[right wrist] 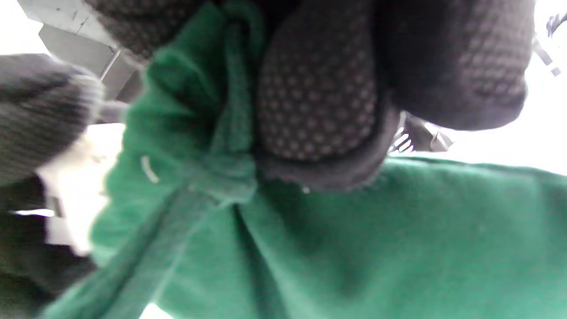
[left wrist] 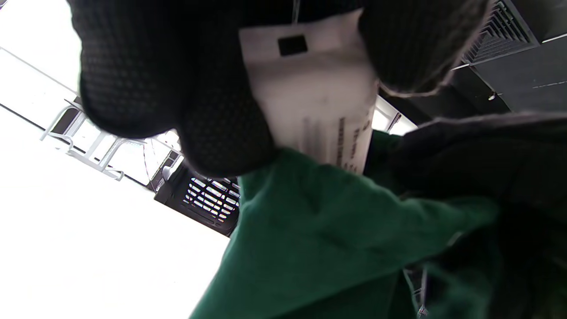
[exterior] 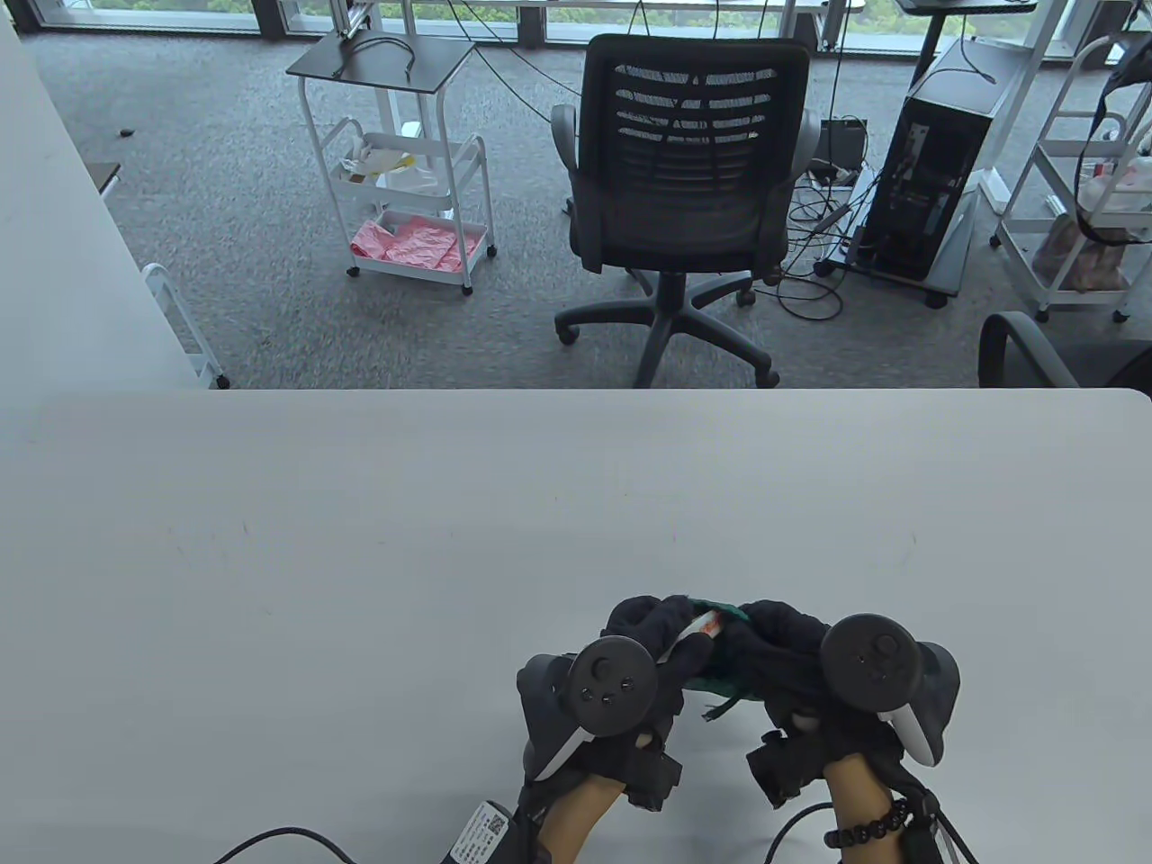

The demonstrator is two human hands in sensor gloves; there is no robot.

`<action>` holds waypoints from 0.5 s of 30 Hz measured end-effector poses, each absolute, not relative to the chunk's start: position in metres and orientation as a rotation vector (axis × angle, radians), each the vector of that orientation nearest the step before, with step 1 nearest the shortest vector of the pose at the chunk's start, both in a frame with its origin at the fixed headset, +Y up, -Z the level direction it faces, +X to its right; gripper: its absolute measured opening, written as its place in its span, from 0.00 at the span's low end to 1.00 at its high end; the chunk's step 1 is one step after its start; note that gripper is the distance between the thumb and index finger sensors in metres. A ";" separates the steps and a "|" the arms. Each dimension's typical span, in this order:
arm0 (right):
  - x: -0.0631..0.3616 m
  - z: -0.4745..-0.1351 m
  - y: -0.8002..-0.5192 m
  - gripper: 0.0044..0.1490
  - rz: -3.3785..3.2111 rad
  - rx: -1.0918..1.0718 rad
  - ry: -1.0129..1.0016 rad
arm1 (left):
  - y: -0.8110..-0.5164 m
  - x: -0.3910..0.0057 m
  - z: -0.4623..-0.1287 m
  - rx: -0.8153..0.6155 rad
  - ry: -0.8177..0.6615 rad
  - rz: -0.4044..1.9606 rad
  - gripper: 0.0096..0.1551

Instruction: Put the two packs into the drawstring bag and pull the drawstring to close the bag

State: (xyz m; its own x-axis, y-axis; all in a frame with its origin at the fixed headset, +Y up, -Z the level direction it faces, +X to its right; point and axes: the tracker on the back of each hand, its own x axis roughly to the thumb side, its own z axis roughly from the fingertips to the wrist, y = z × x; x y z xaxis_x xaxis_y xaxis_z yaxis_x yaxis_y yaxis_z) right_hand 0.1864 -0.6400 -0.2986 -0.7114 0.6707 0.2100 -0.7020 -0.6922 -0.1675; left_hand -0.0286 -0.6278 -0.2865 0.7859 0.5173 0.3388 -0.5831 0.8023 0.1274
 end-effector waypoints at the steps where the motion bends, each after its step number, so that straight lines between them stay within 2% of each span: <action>1: 0.186 -0.299 -0.640 0.24 2.342 0.171 -0.299 | -0.628 -0.029 -0.287 0.226 -0.295 0.600 0.30; 15: 0.182 -0.302 -0.647 0.24 2.214 0.192 -0.219 | -0.641 -0.030 -0.294 0.201 -0.253 0.619 0.33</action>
